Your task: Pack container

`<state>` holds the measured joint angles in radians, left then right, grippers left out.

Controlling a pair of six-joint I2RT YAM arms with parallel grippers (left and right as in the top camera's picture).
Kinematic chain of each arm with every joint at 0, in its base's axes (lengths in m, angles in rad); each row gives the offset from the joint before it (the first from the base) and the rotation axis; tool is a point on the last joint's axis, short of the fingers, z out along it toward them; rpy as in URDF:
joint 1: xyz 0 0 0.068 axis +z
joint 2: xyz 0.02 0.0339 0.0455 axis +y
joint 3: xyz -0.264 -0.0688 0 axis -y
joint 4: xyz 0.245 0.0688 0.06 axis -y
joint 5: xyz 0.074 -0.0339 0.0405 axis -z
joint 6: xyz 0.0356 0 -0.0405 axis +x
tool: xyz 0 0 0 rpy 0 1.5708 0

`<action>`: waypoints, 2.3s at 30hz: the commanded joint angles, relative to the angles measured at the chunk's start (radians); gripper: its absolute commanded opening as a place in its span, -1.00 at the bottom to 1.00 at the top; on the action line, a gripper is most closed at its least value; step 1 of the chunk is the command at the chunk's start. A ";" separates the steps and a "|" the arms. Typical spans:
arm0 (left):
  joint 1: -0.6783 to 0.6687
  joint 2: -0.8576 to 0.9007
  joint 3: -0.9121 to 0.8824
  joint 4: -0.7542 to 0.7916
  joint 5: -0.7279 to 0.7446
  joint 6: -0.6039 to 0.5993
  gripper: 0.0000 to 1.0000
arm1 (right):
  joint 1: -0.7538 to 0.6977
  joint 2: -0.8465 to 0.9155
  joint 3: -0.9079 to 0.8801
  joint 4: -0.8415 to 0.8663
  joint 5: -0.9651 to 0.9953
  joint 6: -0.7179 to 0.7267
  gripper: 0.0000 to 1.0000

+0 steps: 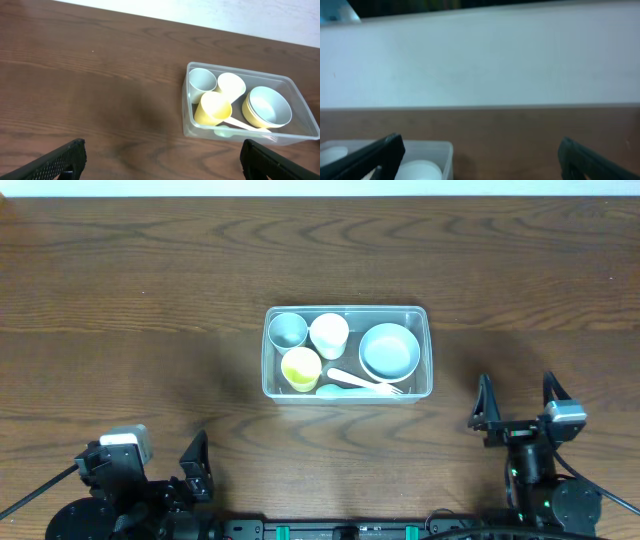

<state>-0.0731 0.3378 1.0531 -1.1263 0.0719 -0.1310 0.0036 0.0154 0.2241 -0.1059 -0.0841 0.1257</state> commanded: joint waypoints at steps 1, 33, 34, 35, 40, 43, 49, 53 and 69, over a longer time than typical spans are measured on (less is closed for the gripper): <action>0.004 0.000 -0.003 -0.002 -0.004 -0.005 0.96 | 0.014 -0.010 -0.089 0.117 -0.017 -0.062 0.98; 0.004 0.000 -0.003 -0.002 -0.004 -0.005 0.96 | 0.056 -0.010 -0.219 0.031 0.092 -0.105 0.99; 0.004 0.000 -0.003 -0.002 -0.004 -0.005 0.96 | 0.056 -0.010 -0.219 0.031 0.092 -0.105 0.99; 0.004 0.000 -0.003 -0.002 -0.004 -0.005 0.96 | 0.056 -0.010 -0.219 0.031 0.092 -0.105 0.99; 0.004 0.000 -0.003 -0.002 -0.004 -0.005 0.96 | 0.056 -0.010 -0.219 0.031 0.092 -0.105 0.98; 0.004 0.000 -0.003 -0.002 -0.004 -0.005 0.96 | 0.056 -0.010 -0.219 0.031 0.092 -0.105 0.99; 0.006 -0.003 -0.003 -0.036 -0.020 0.027 0.96 | 0.056 -0.010 -0.219 0.031 0.092 -0.105 0.98; 0.035 -0.015 -0.033 -0.072 -0.035 0.052 0.96 | 0.056 -0.010 -0.219 0.031 0.092 -0.105 0.98; 0.078 -0.333 -0.801 0.675 -0.038 0.077 0.96 | 0.056 -0.010 -0.219 0.031 0.092 -0.105 0.99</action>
<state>-0.0006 0.0177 0.3286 -0.5190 0.0452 -0.0738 0.0513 0.0120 0.0071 -0.0704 -0.0025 0.0364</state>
